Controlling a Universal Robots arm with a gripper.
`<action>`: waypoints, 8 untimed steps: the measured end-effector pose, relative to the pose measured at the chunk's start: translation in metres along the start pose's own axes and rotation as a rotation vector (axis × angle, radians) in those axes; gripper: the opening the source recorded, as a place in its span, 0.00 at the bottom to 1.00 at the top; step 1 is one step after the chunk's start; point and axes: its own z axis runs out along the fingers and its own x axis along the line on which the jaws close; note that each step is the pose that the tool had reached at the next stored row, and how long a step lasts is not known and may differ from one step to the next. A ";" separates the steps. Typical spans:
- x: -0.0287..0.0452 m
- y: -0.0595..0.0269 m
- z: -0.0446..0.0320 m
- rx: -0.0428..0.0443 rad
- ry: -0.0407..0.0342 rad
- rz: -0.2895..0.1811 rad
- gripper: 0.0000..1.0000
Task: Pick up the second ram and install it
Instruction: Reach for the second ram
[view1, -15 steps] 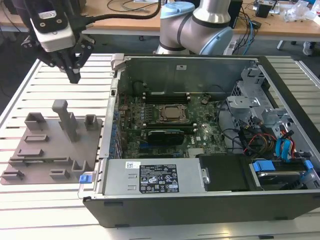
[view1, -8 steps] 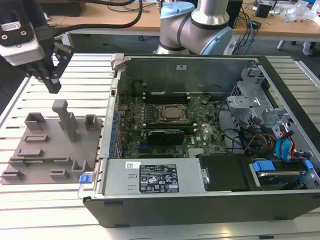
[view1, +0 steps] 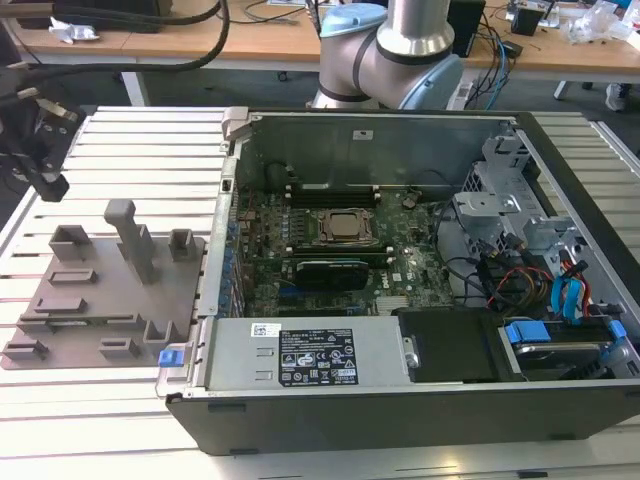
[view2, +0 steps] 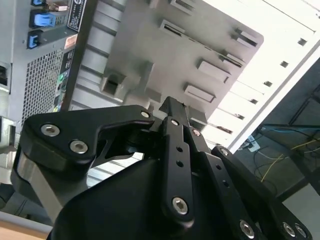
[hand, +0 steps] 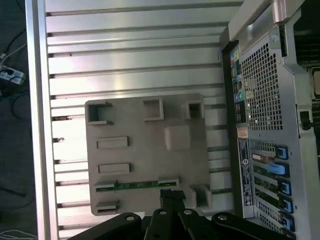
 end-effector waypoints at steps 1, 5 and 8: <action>0.0043 -0.0014 0.0002 0.0000 0.0000 0.000 0.10; 0.0205 -0.0111 0.0093 -0.0001 -0.0001 0.000 0.10; 0.0211 -0.0170 0.0162 0.0028 -0.0001 -0.001 0.10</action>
